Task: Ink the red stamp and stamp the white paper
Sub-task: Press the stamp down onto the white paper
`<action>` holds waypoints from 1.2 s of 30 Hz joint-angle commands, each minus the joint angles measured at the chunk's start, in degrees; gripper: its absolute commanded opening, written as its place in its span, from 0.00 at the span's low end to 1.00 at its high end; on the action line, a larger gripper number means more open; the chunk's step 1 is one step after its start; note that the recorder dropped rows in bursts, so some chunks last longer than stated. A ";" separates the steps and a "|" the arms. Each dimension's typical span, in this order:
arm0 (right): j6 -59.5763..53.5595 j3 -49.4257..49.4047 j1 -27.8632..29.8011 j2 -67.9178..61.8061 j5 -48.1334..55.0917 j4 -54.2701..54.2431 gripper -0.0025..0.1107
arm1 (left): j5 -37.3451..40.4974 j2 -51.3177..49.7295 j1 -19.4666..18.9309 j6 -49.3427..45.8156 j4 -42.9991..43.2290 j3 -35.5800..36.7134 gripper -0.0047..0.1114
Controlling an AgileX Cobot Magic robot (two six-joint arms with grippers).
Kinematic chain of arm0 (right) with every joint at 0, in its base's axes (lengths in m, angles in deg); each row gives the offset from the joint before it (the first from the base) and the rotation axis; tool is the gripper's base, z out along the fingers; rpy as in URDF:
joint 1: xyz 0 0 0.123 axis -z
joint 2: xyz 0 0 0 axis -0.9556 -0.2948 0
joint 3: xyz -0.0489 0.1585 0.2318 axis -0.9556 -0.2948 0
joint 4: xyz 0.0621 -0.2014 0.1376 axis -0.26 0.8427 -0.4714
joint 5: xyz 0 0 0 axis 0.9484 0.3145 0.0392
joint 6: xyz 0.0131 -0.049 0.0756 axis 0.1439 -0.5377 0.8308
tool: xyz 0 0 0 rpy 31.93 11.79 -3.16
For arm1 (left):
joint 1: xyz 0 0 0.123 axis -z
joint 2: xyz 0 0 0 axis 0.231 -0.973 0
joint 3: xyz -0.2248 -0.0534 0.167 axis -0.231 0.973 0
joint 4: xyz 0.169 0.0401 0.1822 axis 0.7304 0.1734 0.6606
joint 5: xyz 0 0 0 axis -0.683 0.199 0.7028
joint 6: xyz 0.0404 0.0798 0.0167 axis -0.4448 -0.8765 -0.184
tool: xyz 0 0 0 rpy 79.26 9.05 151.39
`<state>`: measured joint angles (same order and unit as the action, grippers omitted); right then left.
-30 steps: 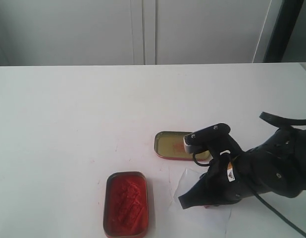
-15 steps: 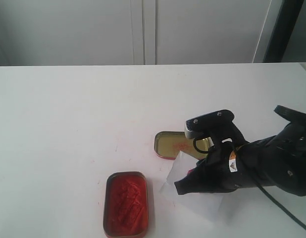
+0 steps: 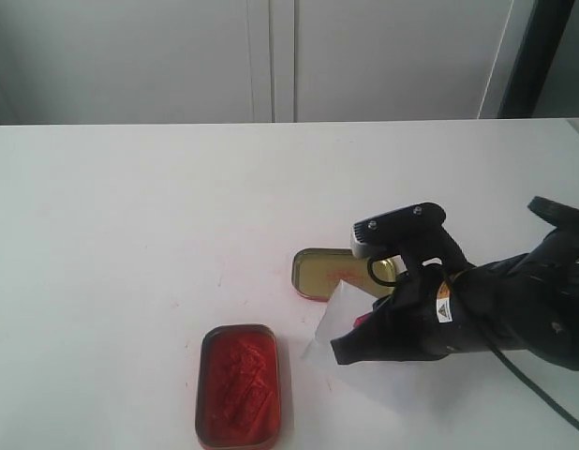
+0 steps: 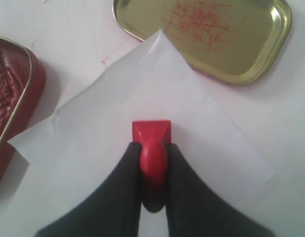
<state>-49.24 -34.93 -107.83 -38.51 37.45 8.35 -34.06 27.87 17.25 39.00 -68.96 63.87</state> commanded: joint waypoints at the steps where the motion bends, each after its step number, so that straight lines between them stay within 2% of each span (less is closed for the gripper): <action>1: -0.60 -1.01 0.16 -0.75 -2.85 0.47 0.02 | 0.93 0.20 -0.04 0.21 0.01 0.56 0.04; 12: -2.90 -0.66 0.16 -1.25 -1.21 0.22 0.02 | 0.93 0.20 -0.04 0.21 0.01 0.56 0.04; 15: -2.44 -1.61 0.16 -2.47 -5.31 0.32 0.02 | 0.93 0.20 -0.04 0.21 0.01 0.56 0.04; 18: -2.06 -0.20 0.16 -1.92 -1.16 0.11 0.02 | 0.93 0.20 -0.04 0.21 0.01 0.56 0.04; 21: -2.31 -1.39 0.16 -3.54 -3.98 0.44 0.02 | 0.93 0.20 -0.04 0.21 0.01 0.56 0.04; 23: -2.87 0.31 0.16 -2.88 2.06 0.20 0.02 | 0.93 0.20 -0.04 0.21 0.01 0.56 0.04; 26: -3.06 -0.55 0.16 -2.99 -2.30 0.46 0.02 | 0.93 0.20 -0.04 0.21 0.01 0.56 0.04; 28: -2.42 0.98 0.16 -1.54 1.83 -0.02 0.02 | 0.93 0.20 -0.04 0.21 0.01 0.56 0.04; 30: -2.70 -0.34 0.16 -2.40 -3.52 0.48 0.02 | 0.93 0.20 -0.04 0.21 0.01 0.56 0.04; 32: -3.01 1.91 0.16 -1.63 3.13 0.14 0.02 | 0.93 0.20 -0.04 0.21 0.01 0.56 0.04; 35: -2.68 0.19 0.16 -2.68 -2.87 0.46 0.02 | 0.93 0.20 -0.04 0.21 0.01 0.56 0.04; 36: -2.98 0.96 0.16 -2.70 -0.89 0.46 0.02 | 0.93 0.20 -0.04 0.21 0.01 0.56 0.04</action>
<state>-51.47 -34.17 -107.83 -40.74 36.68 8.45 -34.06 27.87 17.25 39.00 -68.96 63.87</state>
